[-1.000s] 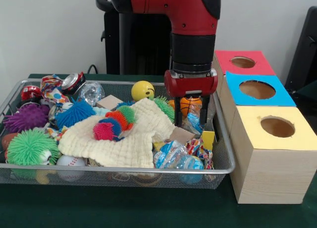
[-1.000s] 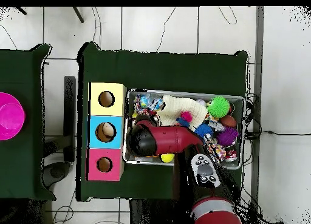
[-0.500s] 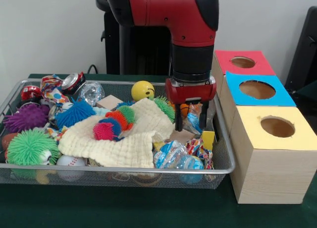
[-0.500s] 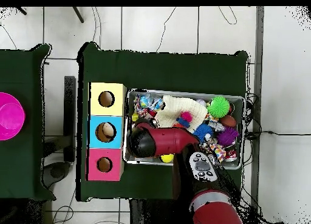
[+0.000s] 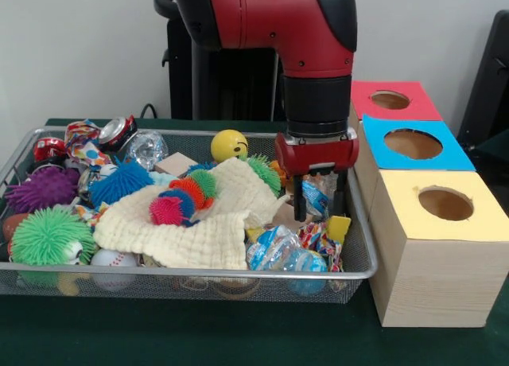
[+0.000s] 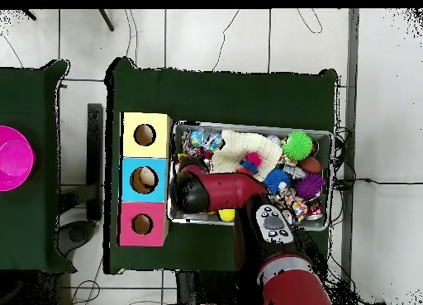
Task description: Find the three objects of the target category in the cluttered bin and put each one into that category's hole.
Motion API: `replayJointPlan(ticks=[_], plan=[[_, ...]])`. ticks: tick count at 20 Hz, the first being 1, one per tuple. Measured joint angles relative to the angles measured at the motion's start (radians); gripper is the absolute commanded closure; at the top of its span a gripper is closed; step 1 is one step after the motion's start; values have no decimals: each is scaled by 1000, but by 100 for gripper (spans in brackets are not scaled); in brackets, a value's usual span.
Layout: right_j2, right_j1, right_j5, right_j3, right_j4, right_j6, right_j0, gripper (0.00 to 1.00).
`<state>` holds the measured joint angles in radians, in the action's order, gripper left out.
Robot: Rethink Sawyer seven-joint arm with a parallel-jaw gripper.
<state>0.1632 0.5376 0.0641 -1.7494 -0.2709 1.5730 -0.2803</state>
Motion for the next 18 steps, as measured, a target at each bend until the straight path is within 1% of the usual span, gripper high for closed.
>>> replayJointPlan(ticks=[6,9,12,14,18], plan=[[10,-11,-66,0,0,0,-7,0],[6,-30,-103,6,0,0,-4,0],[-3,-50,-133,23,0,0,2,0],[-24,-74,-155,57,-3,0,19,0],[-54,-94,-156,87,-16,0,46,0]])
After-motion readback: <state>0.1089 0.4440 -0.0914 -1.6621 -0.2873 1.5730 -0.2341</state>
